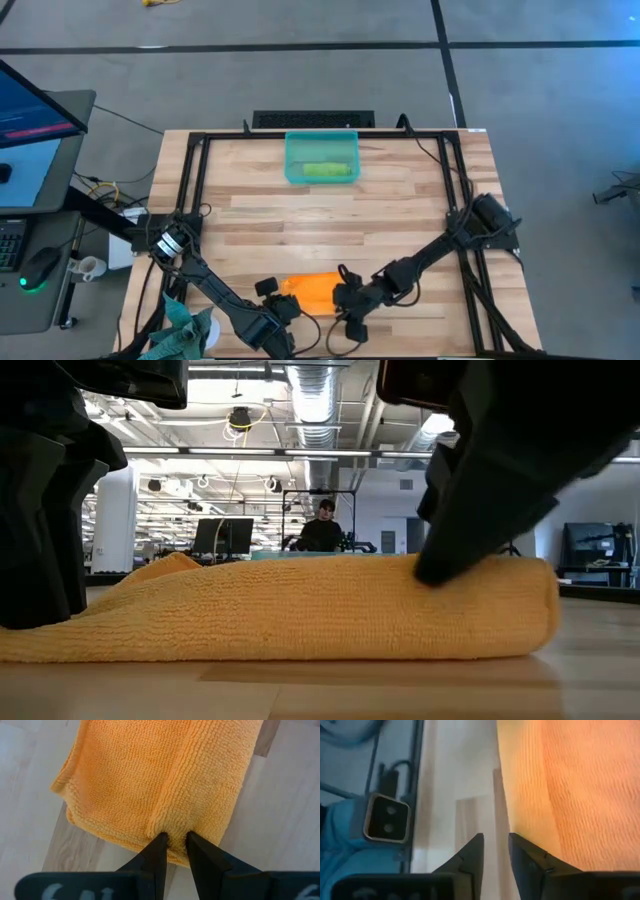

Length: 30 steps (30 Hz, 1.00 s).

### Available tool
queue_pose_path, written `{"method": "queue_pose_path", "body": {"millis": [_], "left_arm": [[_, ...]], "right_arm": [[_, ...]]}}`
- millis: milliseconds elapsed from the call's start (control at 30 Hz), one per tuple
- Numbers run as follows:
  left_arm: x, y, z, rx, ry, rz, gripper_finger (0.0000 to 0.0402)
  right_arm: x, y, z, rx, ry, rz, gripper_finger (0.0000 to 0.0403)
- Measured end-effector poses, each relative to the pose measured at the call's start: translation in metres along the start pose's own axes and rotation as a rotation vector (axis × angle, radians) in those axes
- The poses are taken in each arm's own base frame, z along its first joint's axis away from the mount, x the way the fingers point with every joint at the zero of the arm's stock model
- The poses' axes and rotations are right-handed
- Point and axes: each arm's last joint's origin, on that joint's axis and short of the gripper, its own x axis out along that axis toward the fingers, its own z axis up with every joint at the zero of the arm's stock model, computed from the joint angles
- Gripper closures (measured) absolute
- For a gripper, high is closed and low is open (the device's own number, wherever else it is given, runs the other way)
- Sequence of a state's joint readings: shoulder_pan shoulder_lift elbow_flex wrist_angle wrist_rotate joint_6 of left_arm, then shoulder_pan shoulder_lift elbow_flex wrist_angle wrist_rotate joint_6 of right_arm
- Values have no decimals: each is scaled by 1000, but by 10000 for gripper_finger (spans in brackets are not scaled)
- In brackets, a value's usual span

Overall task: Roll microfiber towels into tight, uniform cylinder then place into a basket
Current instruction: Roll the orange towel

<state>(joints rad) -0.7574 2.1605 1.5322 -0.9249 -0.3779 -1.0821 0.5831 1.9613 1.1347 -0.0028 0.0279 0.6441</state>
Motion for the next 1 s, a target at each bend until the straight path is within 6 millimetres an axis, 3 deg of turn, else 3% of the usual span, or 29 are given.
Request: {"method": "queue_pose_path", "body": {"millis": [500,833,1000], "left_arm": [[0,0,0,0,1,-1,331],[0,0,0,6,-2,2,329],[0,0,0,9,0,6,308]], "right_arm": [[-2,-25,4,160,55,-135,334],[0,-33,1,190,100,-174,338],[0,-33,1,190,101,-174,338]]}}
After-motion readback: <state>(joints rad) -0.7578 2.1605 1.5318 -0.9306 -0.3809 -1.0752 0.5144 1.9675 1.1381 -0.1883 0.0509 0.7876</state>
